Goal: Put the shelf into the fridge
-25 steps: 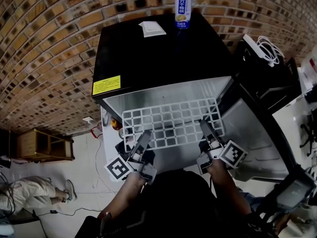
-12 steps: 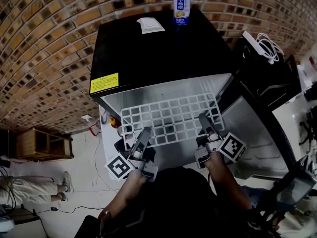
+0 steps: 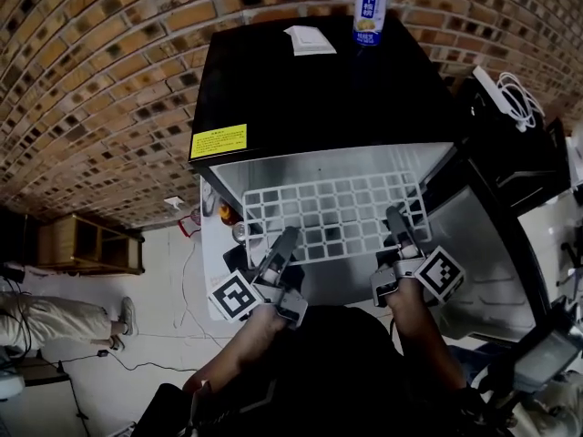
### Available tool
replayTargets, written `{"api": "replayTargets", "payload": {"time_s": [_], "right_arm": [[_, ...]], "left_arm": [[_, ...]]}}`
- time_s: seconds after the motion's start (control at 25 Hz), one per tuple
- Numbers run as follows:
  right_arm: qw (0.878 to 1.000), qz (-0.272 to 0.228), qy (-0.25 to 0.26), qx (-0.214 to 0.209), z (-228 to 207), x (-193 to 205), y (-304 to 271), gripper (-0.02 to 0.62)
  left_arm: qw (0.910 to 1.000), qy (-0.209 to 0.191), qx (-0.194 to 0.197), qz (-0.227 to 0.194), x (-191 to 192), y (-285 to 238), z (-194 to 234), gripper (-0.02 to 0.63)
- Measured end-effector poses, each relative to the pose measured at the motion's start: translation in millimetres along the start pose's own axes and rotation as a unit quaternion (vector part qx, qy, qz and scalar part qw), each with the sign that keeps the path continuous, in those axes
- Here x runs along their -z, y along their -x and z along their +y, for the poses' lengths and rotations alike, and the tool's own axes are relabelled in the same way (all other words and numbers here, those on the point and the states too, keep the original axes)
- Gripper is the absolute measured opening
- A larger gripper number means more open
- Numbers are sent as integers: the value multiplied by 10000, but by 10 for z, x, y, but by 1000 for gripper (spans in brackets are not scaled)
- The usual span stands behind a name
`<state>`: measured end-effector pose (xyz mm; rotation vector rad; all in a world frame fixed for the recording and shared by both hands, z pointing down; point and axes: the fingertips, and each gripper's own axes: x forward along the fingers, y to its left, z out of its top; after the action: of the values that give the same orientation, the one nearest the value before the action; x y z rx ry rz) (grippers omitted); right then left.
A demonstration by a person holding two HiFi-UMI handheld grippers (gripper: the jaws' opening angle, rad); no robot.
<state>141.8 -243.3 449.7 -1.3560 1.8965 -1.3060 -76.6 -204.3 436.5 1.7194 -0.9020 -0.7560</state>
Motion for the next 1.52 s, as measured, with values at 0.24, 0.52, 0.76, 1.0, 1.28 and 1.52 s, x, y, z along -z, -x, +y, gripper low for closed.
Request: {"api": "replayTargets", "payload": {"time_s": [0.24, 0.52, 0.76, 1.0, 1.28, 1.52], "right_arm": [[9999, -33, -15, -111, -17, 19, -14, 90], [9999, 12, -15, -167, -18, 36, -2, 83], [9995, -39, -218, -236, -33, 44, -7, 77], [9990, -13, -352, -285, 10, 56, -8, 77], [9984, 4, -476, -290, 22, 68, -16, 75], [9971, -27, -679, -345, -42, 80, -33, 77]], "left_arm": [[9982, 598, 56, -11, 6, -5, 64, 28], [9967, 804, 109, -10, 22, 6, 98, 26], [9942, 1048, 222, 84, 36, -17, 111, 26], [9985, 515, 97, -167, -107, 167, 109, 38], [9944, 951, 176, -419, -199, 224, 176, 23], [9880, 1459, 308, -394, -200, 185, 259, 29]]}}
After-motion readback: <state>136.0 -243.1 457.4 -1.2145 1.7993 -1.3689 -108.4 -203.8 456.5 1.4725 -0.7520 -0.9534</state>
